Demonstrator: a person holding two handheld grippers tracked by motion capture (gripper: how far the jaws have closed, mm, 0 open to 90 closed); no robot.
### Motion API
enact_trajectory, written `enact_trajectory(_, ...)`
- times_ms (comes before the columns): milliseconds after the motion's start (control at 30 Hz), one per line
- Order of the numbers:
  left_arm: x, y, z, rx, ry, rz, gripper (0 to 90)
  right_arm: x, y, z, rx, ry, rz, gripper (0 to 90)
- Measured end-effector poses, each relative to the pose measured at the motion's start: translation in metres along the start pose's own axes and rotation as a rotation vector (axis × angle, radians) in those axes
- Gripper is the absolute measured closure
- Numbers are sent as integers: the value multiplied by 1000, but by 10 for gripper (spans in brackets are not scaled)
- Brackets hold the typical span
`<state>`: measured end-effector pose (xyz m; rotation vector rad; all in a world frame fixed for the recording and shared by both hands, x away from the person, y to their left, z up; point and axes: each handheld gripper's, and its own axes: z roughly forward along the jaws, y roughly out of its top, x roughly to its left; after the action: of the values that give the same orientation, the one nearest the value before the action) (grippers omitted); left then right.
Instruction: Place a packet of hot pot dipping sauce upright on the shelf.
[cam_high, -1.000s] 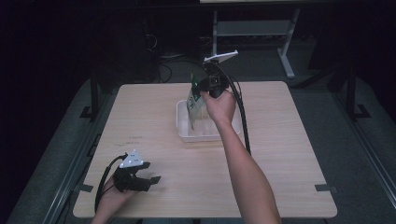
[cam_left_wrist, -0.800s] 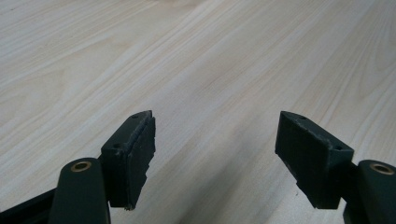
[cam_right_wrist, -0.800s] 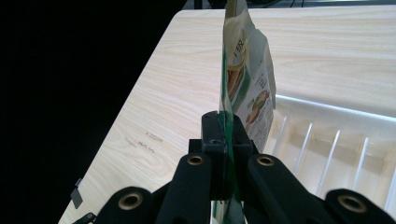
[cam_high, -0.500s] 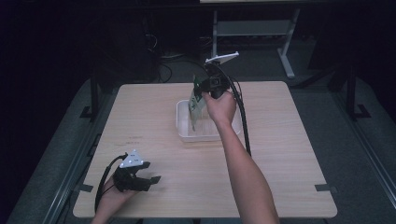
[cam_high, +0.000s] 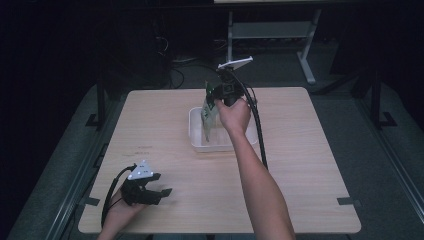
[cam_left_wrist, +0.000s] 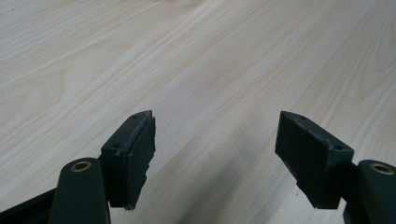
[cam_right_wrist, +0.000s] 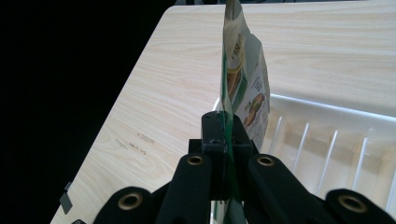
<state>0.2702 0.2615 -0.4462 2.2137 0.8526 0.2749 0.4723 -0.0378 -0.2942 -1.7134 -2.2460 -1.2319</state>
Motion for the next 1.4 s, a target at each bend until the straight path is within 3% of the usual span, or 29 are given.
enact_trajectory(1067,-1,1,1,3,0,6,280,-7,-5,22,37,-34,12,891)
enact_trajectory(1400,-2,1,1,2,-1,7,280,-4,-8,31,65,-58,-23,886)
